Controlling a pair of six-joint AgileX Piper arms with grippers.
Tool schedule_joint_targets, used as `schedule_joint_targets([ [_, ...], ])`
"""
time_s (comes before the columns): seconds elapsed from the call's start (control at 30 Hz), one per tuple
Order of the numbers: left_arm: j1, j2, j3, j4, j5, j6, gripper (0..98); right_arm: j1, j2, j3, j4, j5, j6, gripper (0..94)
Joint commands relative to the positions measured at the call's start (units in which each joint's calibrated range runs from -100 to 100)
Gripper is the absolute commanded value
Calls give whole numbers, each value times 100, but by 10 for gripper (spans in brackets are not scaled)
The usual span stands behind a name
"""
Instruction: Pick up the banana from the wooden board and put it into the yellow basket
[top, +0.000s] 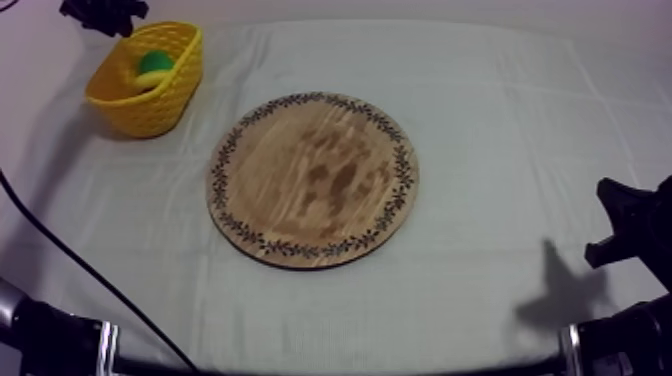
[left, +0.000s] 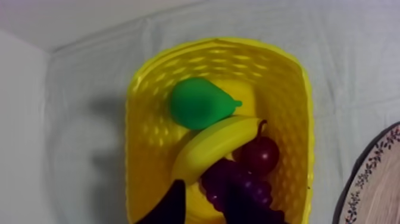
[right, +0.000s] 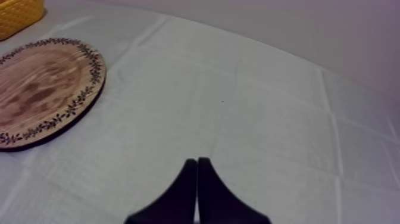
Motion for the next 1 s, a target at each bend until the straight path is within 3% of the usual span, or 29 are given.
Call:
schedule_joint_targets([
  [0.0, -9, -146, 47, 51, -27, -63, 157, 0, 0, -3, 0, 2, 1, 3],
  [0.17, -51, -671, 312, 213, -165, -168, 35, 0, 0, -3, 0, 2, 1, 3],
  [0.43, -156, -2098, 1245, 418, -362, -173, 2, 0, 0, -3, 0, 2, 1, 3],
  [0.97, -226, -6124, 4620, 368, -1493, 283, 0, 0, 0, -3, 0, 2, 1, 3],
])
